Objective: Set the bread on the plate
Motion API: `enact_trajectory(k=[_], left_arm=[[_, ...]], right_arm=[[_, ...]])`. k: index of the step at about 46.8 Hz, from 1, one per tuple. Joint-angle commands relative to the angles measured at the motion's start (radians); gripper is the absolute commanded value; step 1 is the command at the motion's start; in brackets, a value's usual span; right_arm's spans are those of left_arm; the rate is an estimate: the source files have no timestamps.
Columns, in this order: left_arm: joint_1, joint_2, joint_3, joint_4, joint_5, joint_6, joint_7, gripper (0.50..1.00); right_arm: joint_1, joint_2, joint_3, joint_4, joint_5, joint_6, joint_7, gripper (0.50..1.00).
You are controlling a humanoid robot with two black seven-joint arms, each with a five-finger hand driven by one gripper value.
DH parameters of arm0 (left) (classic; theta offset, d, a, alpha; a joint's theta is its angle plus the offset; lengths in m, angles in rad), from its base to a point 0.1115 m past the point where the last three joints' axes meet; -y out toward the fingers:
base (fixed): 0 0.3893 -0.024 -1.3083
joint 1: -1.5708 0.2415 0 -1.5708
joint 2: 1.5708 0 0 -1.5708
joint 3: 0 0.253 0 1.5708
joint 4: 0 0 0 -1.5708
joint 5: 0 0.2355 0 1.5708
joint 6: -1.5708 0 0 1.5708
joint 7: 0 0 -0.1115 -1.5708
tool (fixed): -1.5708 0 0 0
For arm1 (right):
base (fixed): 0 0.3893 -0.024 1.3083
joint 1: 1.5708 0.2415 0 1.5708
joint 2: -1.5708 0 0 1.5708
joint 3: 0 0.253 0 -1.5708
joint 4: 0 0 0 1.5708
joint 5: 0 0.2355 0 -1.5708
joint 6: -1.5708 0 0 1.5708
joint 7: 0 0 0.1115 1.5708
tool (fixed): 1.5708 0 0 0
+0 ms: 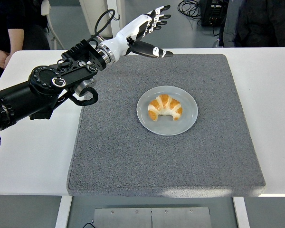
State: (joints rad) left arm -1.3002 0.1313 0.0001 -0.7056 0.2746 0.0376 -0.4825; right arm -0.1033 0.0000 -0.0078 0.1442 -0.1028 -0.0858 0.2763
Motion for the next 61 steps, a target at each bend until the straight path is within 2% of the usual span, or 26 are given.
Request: enact_trajectory(k=[1, 14, 29, 40, 50, 61], left_arm=[[0.01, 0.024, -0.058, 0.0, -0.043, 0.004, 0.001, 0.972], [0.104, 0.039, -0.304, 0.003, -0.057, 0.005, 0.027, 0.972], [0.197, 0.034, -0.505, 0.052, -0.063, 0.005, 0.035, 0.972], [0.245, 0.014, -0.528, 0.086, -0.074, 0.002, 0.033, 0.971], [0.262, 0.004, -0.551, 0.11, -0.212, -0.002, 0.036, 0.971], [0.305, 0.004, -0.552, 0.11, -0.219, -0.001, 0.025, 0.972]], right_arm=[[-0.001, 0.0, 0.0, 0.0, 0.0, 0.001, 0.0, 1.0], [-0.001, 0.0, 0.0, 0.0, 0.0, 0.001, 0.0, 1.0], [-0.001, 0.0, 0.0, 0.0, 0.0, 0.001, 0.0, 1.0], [-0.001, 0.0, -0.001, 0.0, 0.0, 0.001, 0.0, 1.0], [0.001, 0.0, 0.0, 0.0, 0.0, 0.0, 0.0, 1.0], [0.001, 0.0, 0.0, 0.0, 0.0, 0.001, 0.0, 1.0]])
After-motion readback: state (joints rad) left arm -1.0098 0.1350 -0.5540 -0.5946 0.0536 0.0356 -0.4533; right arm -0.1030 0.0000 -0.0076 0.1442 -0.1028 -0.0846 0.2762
